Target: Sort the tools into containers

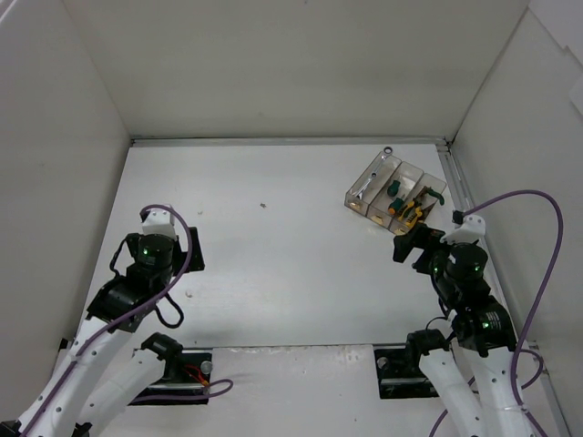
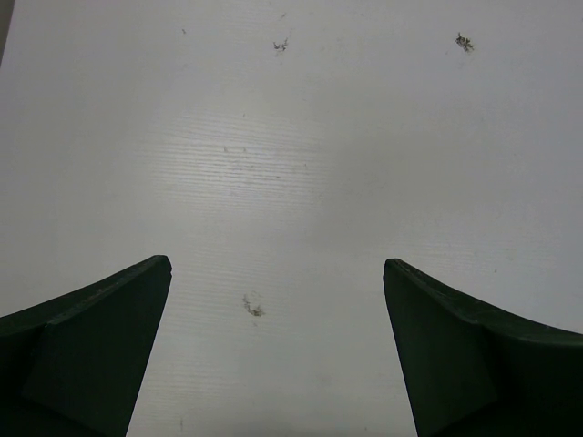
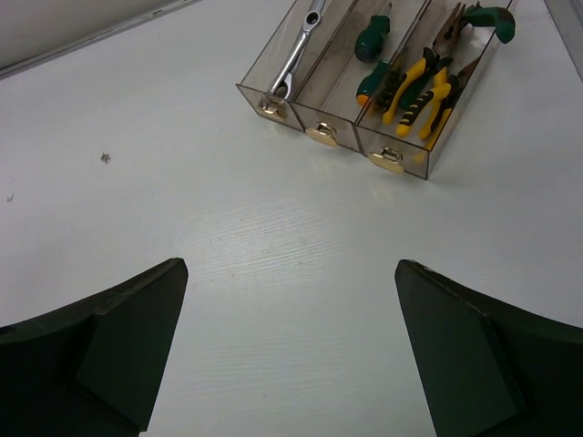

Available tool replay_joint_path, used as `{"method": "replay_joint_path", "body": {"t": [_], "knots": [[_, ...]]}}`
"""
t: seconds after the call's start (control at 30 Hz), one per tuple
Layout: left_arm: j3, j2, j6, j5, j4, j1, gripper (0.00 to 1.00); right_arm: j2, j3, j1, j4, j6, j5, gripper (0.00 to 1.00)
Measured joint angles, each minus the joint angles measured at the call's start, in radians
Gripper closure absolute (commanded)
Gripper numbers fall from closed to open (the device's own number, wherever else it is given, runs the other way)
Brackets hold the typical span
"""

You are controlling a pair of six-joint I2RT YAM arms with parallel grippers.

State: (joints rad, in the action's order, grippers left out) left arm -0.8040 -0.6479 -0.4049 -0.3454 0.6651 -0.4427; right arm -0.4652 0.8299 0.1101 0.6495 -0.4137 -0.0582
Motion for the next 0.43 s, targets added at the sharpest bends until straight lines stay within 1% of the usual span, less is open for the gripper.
{"method": "replay_joint_path", "body": {"t": [0.43], "knots": [[0.000,-0.002,0.000,0.000,0.000,0.000,0.00,0.000,0.000,0.009,0.000,0.006,0.001,0.02]]}}
